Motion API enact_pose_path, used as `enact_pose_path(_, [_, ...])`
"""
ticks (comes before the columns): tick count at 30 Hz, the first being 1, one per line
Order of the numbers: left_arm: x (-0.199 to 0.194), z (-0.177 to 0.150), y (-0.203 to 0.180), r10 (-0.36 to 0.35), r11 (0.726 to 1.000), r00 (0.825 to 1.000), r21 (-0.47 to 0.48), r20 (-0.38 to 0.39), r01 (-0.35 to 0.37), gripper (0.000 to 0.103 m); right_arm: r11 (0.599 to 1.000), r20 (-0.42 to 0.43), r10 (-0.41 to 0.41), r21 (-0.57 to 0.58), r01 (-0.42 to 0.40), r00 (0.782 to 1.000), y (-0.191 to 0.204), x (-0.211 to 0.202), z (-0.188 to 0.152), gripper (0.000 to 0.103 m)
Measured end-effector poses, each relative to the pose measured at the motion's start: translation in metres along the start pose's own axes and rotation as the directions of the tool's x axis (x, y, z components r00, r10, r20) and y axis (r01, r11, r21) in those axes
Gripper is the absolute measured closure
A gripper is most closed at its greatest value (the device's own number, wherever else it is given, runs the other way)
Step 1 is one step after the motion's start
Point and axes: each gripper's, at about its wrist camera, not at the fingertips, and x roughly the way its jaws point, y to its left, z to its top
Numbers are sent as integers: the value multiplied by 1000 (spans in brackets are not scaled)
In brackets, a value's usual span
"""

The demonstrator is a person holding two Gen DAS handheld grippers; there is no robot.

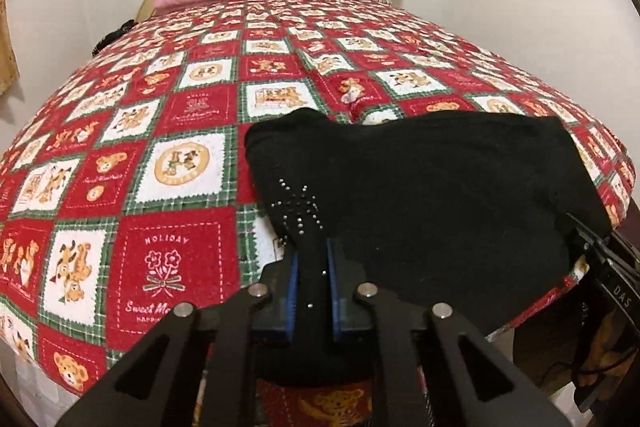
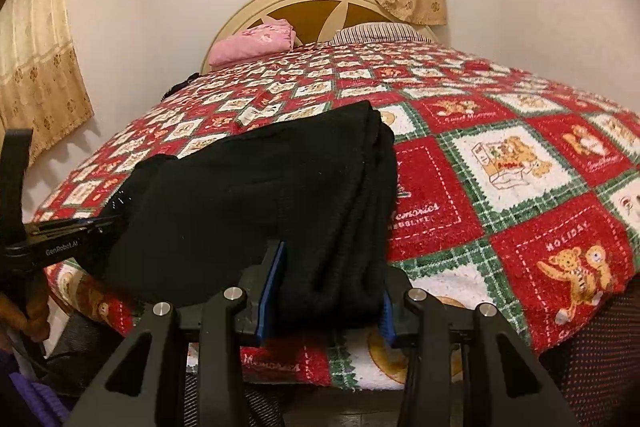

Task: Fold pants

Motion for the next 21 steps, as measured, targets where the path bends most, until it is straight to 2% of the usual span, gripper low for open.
enact_pose_path(4, [-3, 1, 0, 11, 1000, 1000, 3, 9, -11, 91, 997, 24, -40, -70, 42, 999, 14, -6, 1, 69])
enact_pose_path(8, [-11, 5, -2, 16, 1000, 999, 13, 37, -17, 91, 985, 68, -75, -151, 84, 995, 32, -15, 5, 73])
enact_pose_path(15, [-22, 15, 5, 4, 1000, 997, 8, 75, -4, 91, 982, 130, -46, -177, 69, 990, 49, -30, 23, 75])
enact_pose_path(21, [-35, 32, 25, 34, 999, 989, -23, 143, -31, 92, 974, 167, 3, -226, 35, 986, 80, -29, 36, 75])
